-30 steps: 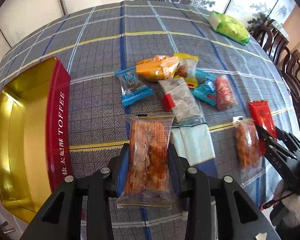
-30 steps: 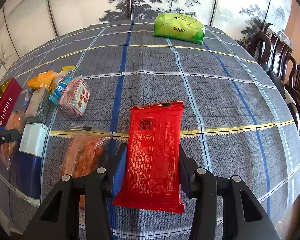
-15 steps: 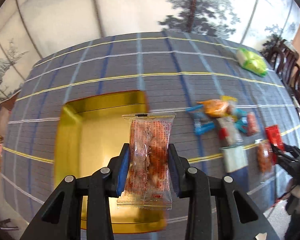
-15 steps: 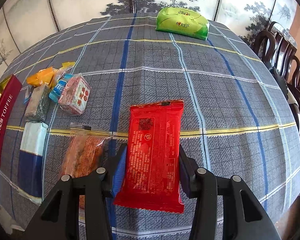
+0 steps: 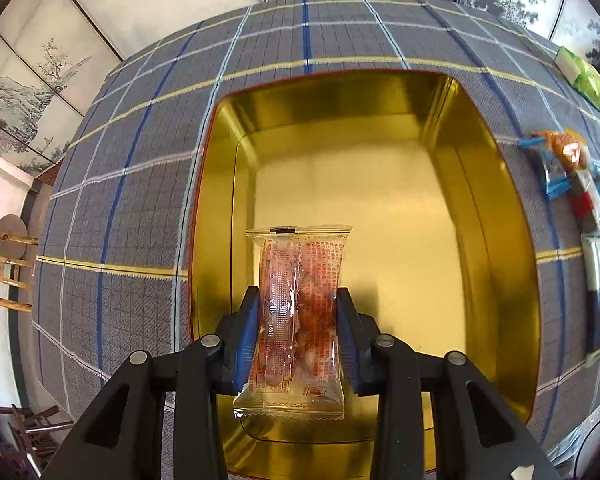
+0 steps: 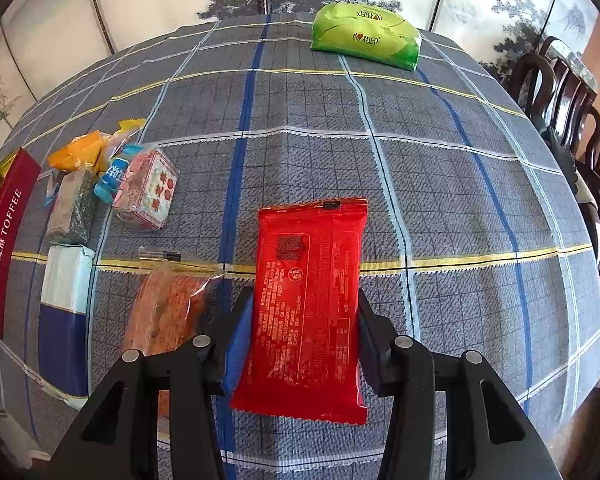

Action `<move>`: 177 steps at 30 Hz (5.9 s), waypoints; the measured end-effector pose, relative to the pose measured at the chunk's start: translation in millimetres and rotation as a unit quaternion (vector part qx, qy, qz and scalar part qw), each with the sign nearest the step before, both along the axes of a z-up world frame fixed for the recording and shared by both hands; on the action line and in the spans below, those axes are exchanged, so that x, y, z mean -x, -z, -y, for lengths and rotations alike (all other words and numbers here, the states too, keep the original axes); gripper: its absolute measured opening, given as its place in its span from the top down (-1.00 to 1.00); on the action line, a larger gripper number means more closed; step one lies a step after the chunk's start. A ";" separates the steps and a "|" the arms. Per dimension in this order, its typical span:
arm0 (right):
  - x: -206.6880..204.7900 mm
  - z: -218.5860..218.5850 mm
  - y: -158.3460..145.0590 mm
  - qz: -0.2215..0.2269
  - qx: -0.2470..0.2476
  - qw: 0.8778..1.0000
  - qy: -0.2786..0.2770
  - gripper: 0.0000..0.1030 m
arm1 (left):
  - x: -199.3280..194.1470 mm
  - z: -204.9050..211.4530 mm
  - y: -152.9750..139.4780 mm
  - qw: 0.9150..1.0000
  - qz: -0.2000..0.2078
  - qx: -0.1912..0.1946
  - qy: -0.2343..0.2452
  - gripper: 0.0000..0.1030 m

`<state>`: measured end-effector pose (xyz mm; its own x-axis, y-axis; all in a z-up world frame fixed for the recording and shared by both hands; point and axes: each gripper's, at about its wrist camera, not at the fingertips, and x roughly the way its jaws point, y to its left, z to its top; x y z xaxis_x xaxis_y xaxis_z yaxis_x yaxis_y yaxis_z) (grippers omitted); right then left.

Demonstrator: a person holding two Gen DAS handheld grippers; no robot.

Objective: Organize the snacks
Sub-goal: 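Carry the pastry bag into the gold tin and open the left tool, then carry the red packet into the gold tin beside the pastry bag, release, then grasp the second clear orange pastry bag with the right tool, then grasp the blue-and-white packet with the left tool while the right tool holds the pastry bag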

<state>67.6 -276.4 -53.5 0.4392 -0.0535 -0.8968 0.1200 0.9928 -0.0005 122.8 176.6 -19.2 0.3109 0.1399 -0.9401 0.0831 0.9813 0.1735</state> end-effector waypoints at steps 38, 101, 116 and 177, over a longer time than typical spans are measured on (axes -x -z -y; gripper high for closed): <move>3.6 -52.0 -73.5 0.099 -0.022 0.995 0.020 0.15 | 39.9 -23.8 -48.6 0.987 0.122 0.094 -0.047 -0.46; -17.9 -357.0 -46.9 0.012 -0.129 0.965 -0.229 0.16 | 112.4 -113.8 -46.0 0.972 0.111 0.099 -0.184 -0.57; 7.6 -192.2 -75.3 0.067 -0.077 0.988 -0.112 0.14 | 99.3 -29.8 -68.8 0.981 0.122 0.112 -0.096 -0.57; -29.2 17.6 6.5 0.119 0.016 0.993 0.017 0.18 | 39.5 271.0 22.4 0.992 0.009 0.095 0.082 -0.43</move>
<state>96.8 -294.0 -60.0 0.6364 -0.0992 -0.7649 0.1545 0.9880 0.0005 83.4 -94.4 -41.6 0.3313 -0.0933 -0.9389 0.2424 0.9701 -0.0109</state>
